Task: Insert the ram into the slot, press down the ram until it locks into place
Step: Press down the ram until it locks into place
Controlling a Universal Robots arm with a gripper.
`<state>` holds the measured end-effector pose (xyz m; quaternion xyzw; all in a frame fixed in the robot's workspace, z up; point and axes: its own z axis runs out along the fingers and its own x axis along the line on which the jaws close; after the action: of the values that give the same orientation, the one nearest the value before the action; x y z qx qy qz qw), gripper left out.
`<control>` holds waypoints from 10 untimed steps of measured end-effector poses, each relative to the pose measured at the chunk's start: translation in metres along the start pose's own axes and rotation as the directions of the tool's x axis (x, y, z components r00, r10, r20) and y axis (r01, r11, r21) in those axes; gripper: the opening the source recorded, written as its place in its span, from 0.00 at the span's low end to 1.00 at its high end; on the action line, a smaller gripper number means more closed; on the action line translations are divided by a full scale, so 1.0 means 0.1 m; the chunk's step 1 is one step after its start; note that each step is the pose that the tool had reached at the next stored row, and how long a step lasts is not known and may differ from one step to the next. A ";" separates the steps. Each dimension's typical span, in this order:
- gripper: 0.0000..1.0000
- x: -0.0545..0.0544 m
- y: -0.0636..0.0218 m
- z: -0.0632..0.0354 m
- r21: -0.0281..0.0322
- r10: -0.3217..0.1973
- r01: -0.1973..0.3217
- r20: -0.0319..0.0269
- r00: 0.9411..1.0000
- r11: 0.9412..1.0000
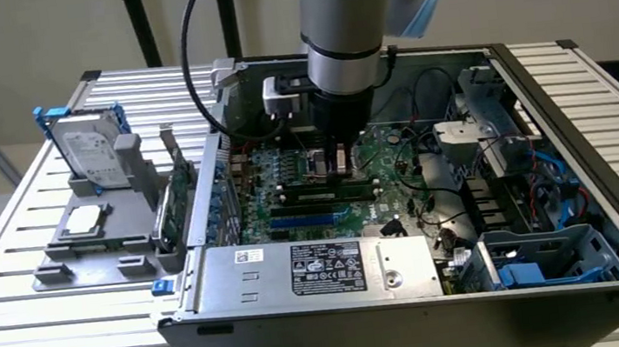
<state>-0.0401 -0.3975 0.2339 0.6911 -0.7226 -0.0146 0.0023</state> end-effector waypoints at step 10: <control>0.11 0.00 0.002 -0.272 -0.001 0.000 0.000 -0.001 1.000 1.000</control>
<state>-0.0396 -0.3980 0.2611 0.6912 -0.7225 -0.0149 0.0031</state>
